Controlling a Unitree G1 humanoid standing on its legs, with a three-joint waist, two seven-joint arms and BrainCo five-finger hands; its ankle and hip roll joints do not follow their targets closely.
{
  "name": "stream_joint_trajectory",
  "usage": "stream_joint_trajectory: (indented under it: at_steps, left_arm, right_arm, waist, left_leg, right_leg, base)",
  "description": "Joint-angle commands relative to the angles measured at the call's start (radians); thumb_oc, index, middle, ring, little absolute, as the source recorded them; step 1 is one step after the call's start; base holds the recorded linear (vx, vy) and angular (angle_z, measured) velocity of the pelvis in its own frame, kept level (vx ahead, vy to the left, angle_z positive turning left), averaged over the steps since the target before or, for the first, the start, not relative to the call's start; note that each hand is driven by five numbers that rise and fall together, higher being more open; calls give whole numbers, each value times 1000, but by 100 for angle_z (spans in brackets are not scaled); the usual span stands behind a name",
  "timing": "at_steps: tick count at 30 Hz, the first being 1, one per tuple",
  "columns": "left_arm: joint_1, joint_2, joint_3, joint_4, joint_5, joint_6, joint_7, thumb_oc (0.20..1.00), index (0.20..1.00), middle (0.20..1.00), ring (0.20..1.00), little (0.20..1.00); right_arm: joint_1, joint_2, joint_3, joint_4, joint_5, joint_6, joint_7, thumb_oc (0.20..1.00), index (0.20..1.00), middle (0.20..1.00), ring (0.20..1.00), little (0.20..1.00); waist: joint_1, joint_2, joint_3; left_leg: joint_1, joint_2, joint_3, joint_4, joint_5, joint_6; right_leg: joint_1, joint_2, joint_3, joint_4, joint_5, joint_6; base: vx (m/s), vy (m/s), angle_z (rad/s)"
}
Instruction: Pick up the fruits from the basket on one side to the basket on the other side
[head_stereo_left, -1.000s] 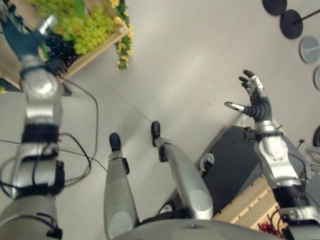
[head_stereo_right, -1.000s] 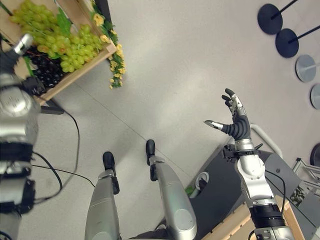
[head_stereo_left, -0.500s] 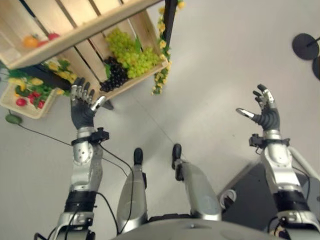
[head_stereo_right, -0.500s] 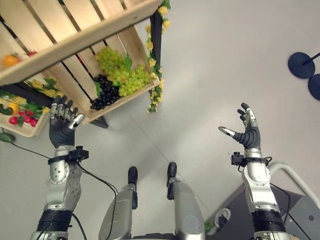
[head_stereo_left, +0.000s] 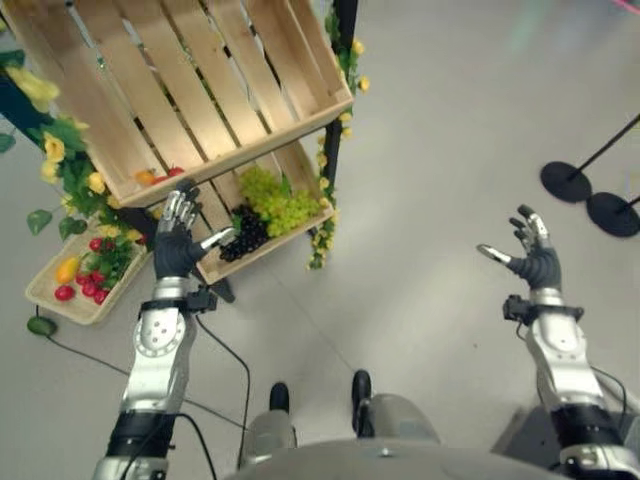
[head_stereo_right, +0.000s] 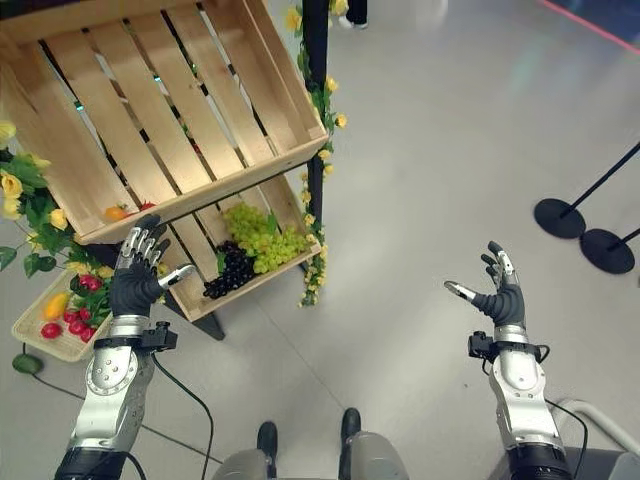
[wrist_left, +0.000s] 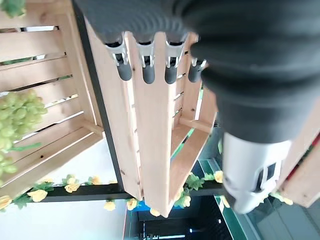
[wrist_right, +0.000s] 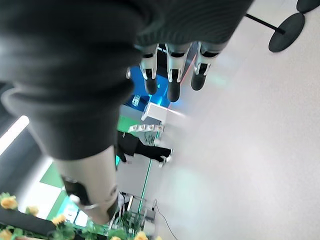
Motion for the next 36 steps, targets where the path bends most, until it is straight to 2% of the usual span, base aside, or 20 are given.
stream_joint_trajectory:
  at_steps: [1,3,7,9,10,12,13,14,16,17,18,19,20,22,23,24,27,30,33,36]
  left_arm:
    - [21,77,9,-93,135,-49,15,1000,1000,1000,1000,1000]
    - [27,79,4,-95,145,-49,12,1000,1000,1000,1000,1000]
    - [32,78,10,-104,150,-47,11,1000,1000,1000,1000,1000]
    - [26,76,15,-110,157,-46,20,1000,1000,1000,1000,1000]
    - [25,76,15,-109,157,-47,20,1000,1000,1000,1000,1000]
    - [17,83,25,-113,176,-49,35,1000,1000,1000,1000,1000]
    - [10,86,35,-114,182,-46,52,1000,1000,1000,1000,1000]
    - [9,86,35,-114,182,-46,52,1000,1000,1000,1000,1000]
    - [8,79,55,-119,181,-37,65,1000,1000,1000,1000,1000]
    - [12,78,67,-126,180,-36,68,1000,1000,1000,1000,1000]
    - [14,77,67,-127,180,-35,68,1000,1000,1000,1000,1000]
    - [21,73,76,-131,176,-35,69,1000,1000,1000,1000,1000]
    - [25,70,84,-137,170,-35,75,1000,1000,1000,1000,1000]
    - [33,62,89,-139,173,-34,77,1000,1000,1000,1000,1000]
    - [35,56,88,-136,176,-34,79,1000,1000,1000,1000,1000]
    - [35,55,89,-135,176,-35,80,1000,1000,1000,1000,1000]
    - [16,39,68,-112,156,-40,94,1000,1000,1000,1000,1000]
    - [12,34,54,-105,164,-37,98,1000,1000,1000,1000,1000]
    - [6,31,51,-98,157,-39,100,1000,1000,1000,1000,1000]
    - [-19,29,33,-82,153,-37,107,1000,1000,1000,1000,1000]
  right_arm:
    - [-16,-20,-53,-13,-1,-36,-10,1000,1000,1000,1000,1000]
    - [-2,-18,-68,-16,-5,-38,-10,1000,1000,1000,1000,1000]
    - [11,-15,-81,-33,-16,-32,-10,1000,1000,1000,1000,1000]
    - [7,-15,-85,-38,-30,-27,-17,1000,1000,1000,1000,1000]
    - [7,-15,-85,-39,-31,-26,-17,1000,1000,1000,1000,1000]
    - [-2,-11,-88,-49,-36,-27,-22,1000,1000,1000,1000,1000]
    - [-6,-6,-91,-66,-37,-26,-26,1000,1000,1000,1000,1000]
    - [-6,-6,-91,-66,-37,-26,-26,1000,1000,1000,1000,1000]
    - [2,-10,-85,-84,-46,-19,-27,1000,1000,1000,1000,1000]
    - [6,-14,-87,-86,-50,-16,-26,1000,1000,1000,1000,1000]
    - [7,-14,-87,-87,-50,-15,-26,1000,1000,1000,1000,1000]
    - [9,-18,-87,-95,-53,-13,-24,1000,1000,1000,1000,1000]
    - [7,-20,-84,-98,-50,-14,-26,1000,1000,1000,1000,1000]
    - [8,-25,-84,-98,-53,-14,-27,1000,1000,1000,1000,1000]
    - [12,-28,-88,-103,-53,-15,-29,1000,1000,1000,1000,1000]
    - [13,-29,-88,-105,-53,-15,-29,1000,1000,1000,1000,1000]
    - [13,-58,-98,-125,-51,-22,-41,1000,1000,1000,1000,1000]
    - [12,-62,-102,-121,-44,-29,-50,1000,1000,1000,1000,1000]
    - [16,-70,-109,-133,-46,-32,-51,1000,1000,1000,1000,1000]
    - [13,-75,-119,-136,-25,-45,-55,1000,1000,1000,1000,1000]
  waist:
    - [-27,-23,-32]
    - [-48,-23,-36]
    - [-61,-25,-31]
    - [-78,-28,-19]
    - [-74,-28,-20]
    - [-73,-30,-2]
    - [-63,-19,17]
    - [-63,-19,16]
    - [-38,4,22]
    - [-28,9,19]
    - [-29,8,21]
    - [-26,9,18]
    - [-18,6,7]
    - [-16,3,-5]
    - [-26,8,-8]
    - [-21,10,-9]
    - [-51,39,-15]
    - [-66,45,-26]
    - [-75,50,-30]
    - [-94,53,-35]
  left_leg:
    - [-43,-17,20,134,-117,28]
    - [-33,-27,50,156,-142,46]
    - [-30,-41,91,167,-160,67]
    - [-31,-54,128,158,-163,85]
    - [-31,-54,133,156,-162,86]
    - [-24,-49,181,135,-154,86]
    - [-17,-26,219,119,-141,76]
    - [-18,-27,219,118,-139,76]
    - [-7,-9,281,111,-131,77]
    - [1,-4,314,104,-128,81]
    - [4,-5,314,104,-129,80]
    - [16,-5,338,93,-131,84]
    - [39,-4,371,88,-157,80]
    - [50,-2,409,78,-152,77]
    - [56,5,422,79,-151,73]
    - [57,7,428,79,-152,72]
    - [63,46,475,90,-141,60]
    - [72,67,493,90,-135,48]
    - [72,87,496,108,-134,37]
    - [79,132,513,163,-140,21]
  right_leg:
    - [22,-112,27,34,-35,144]
    - [12,-122,68,52,-24,159]
    - [-12,-134,123,50,8,180]
    - [-51,-153,162,38,63,208]
    - [-54,-153,168,38,65,209]
    - [-97,-173,150,44,113,226]
    - [-122,-218,10,75,114,214]
    - [-123,-219,9,74,115,213]
    - [-106,-267,-250,192,49,175]
    - [-94,-265,-324,246,26,166]
    - [-94,-268,-323,255,19,165]
    - [-91,-262,-351,289,3,165]
    - [-55,-249,-386,293,-33,180]
    - [-17,-213,-376,183,-42,165]
    - [-21,-190,-337,159,-40,158]
    - [-22,-185,-332,155,-37,157]
    - [-37,-142,-262,114,-42,139]
    - [-26,-105,-231,78,-47,130]
    - [-27,-89,-213,76,-54,124]
    - [-23,-67,-190,96,-80,105]
  base:
    - [26,183,-32]
    - [-15,166,-31]
    - [-62,152,-43]
    - [-135,169,-59]
    - [-128,166,-90]
    - [-149,112,-124]
    - [-163,82,-113]
    - [-147,137,-95]
    - [-113,192,-71]
    - [-69,137,-97]
    - [-29,76,-95]
    - [52,-2,-111]
    - [42,-41,-80]
    - [46,-128,-106]
    - [37,-99,-122]
    - [65,-112,-104]
    - [77,-117,-76]
    - [91,-163,-61]
    - [67,-142,-46]
    - [112,-182,-17]
